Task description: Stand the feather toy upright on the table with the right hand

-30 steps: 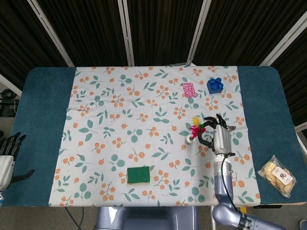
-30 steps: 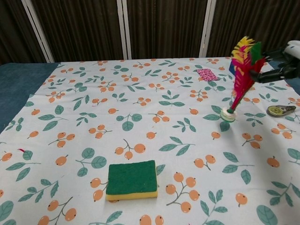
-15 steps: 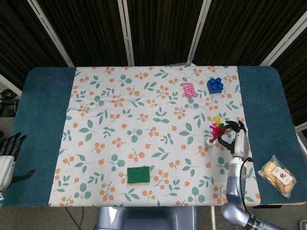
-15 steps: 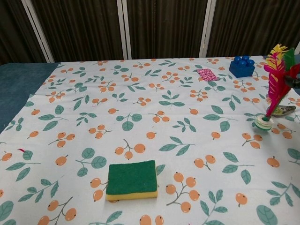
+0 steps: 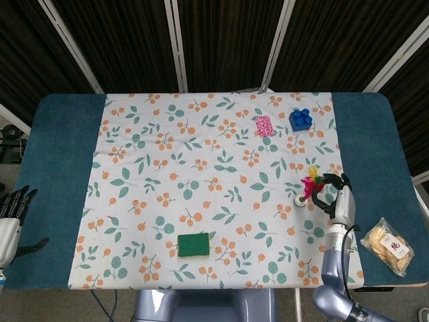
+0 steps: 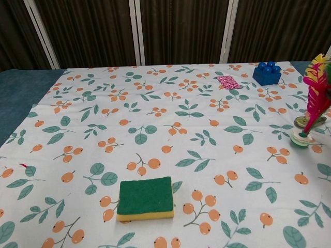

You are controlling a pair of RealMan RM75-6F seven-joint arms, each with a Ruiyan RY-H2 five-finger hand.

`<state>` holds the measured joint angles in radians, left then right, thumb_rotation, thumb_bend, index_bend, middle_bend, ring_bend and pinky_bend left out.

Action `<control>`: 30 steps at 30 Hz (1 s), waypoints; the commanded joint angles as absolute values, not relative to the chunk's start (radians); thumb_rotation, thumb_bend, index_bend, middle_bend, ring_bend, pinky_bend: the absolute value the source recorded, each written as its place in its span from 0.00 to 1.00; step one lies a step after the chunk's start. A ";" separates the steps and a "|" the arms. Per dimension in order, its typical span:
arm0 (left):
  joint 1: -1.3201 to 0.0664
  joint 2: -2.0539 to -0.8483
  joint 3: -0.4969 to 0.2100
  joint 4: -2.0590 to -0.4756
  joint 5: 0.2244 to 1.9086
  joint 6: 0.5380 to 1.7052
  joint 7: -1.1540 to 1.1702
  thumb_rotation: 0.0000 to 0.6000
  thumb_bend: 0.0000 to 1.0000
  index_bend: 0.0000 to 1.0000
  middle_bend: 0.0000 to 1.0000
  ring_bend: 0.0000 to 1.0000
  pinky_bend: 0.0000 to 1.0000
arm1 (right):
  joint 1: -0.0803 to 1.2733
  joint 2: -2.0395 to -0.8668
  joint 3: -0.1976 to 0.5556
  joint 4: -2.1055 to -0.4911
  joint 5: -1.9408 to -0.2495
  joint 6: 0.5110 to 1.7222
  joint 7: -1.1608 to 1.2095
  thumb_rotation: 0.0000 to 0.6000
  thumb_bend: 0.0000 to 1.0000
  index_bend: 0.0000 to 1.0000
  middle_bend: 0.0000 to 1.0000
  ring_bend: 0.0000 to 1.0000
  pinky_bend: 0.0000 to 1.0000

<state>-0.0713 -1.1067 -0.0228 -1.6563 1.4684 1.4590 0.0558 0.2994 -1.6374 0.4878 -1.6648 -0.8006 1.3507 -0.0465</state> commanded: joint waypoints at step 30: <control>-0.069 -1.107 -0.025 -1.652 1.478 1.470 0.046 1.00 0.12 0.00 0.00 0.00 0.00 | 0.215 -1.326 0.386 -1.787 -1.051 1.414 -0.128 1.00 0.30 0.05 0.00 0.00 0.00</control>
<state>-0.0687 -1.1066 -0.0246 -1.6521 1.4776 1.4704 0.0456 0.2447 -1.3739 0.4220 -1.7649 -1.0075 1.4189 -0.1257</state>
